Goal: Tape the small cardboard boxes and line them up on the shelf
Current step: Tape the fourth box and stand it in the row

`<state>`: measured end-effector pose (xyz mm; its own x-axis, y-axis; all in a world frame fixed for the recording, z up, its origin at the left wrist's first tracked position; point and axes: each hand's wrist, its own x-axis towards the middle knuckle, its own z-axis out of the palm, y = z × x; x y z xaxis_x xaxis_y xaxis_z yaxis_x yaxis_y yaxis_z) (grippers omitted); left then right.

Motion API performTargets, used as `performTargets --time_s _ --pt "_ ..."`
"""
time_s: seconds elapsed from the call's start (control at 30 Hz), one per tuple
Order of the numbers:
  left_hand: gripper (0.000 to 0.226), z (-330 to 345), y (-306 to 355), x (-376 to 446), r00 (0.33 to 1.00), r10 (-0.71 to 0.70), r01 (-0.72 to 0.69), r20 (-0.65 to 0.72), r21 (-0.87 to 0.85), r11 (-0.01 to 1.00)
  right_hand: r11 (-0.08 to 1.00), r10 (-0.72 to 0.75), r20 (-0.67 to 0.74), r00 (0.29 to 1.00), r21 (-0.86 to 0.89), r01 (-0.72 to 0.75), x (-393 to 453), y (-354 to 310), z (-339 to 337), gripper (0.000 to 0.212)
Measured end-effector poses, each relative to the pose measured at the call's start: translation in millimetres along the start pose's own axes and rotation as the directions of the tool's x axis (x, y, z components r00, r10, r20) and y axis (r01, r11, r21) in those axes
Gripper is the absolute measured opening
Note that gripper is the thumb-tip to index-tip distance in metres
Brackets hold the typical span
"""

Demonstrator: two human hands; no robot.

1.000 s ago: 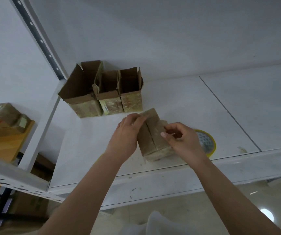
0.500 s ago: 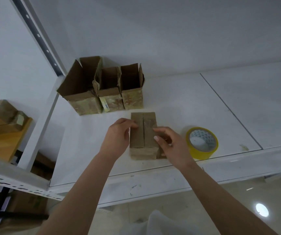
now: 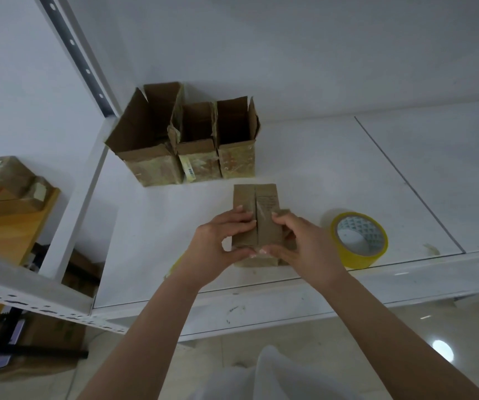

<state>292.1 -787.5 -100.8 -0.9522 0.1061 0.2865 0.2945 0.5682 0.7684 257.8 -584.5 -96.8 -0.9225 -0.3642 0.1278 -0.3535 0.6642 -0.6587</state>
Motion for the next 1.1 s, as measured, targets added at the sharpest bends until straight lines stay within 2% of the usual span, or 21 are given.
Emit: performTargets --time_s 0.07,0.13,0.33,0.4,0.5,0.6,0.67,0.87,1.0,1.1 --pt "0.052 2.4 -3.0 -2.8 1.0 0.019 -0.019 -0.015 -0.002 1.0 0.993 -0.042 0.03 0.999 -0.11 0.045 -1.4 0.8 3.1 0.077" --pt "0.052 3.5 -5.1 -3.9 1.0 0.02 -0.02 -0.022 -0.011 1.0 0.99 -0.047 0.052 0.998 -0.128 0.054 -4.2 1.3 7.5 0.076" --pt "0.051 -3.4 -4.7 -4.0 0.996 0.012 -0.006 0.092 -0.057 0.998 0.994 -0.052 0.032 0.998 0.097 0.049 -9.3 -2.7 14.4 0.065" --pt "0.043 -11.5 0.3 -3.0 0.99 -0.046 0.067 0.133 -0.159 0.985 0.988 -0.04 0.039 0.998 0.148 0.033 -8.5 -3.4 9.6 0.063" --pt "0.037 -24.1 11.3 0.9 0.991 -0.105 0.128 0.088 -0.313 0.941 0.966 -0.001 0.046 0.999 0.26 -0.011 -1.2 -4.9 -11.8 0.061" --pt "0.041 -25.9 21.2 5.9 0.998 -0.068 0.07 0.019 -0.329 0.942 0.906 0.024 0.071 0.997 0.421 -0.052 9.5 -11.8 -33.5 0.056" --pt "0.049 -20.8 26.9 9.2 0.998 -0.067 0.068 0.014 -0.355 0.932 0.896 0.03 0.07 0.997 0.441 -0.057 13.2 -16.0 -41.2 0.054" --pt "0.039 3.0 42.6 16.8 0.993 -0.058 0.031 -0.099 -0.258 0.966 0.888 0.066 0.067 0.996 0.452 -0.09 10.7 -19.0 -46.6 0.051" --pt "0.049 11.1 45.7 19.0 0.993 0.009 -0.034 -0.114 -0.217 0.976 0.871 0.074 0.053 0.996 0.484 -0.09 8.7 -16.3 -46.5 0.05" --pt "0.026 13.2 45.3 21.6 0.994 0.01 -0.026 -0.111 -0.151 0.988 0.875 0.048 0.051 0.998 0.479 -0.067 7.5 -14.1 -45.6 0.05"
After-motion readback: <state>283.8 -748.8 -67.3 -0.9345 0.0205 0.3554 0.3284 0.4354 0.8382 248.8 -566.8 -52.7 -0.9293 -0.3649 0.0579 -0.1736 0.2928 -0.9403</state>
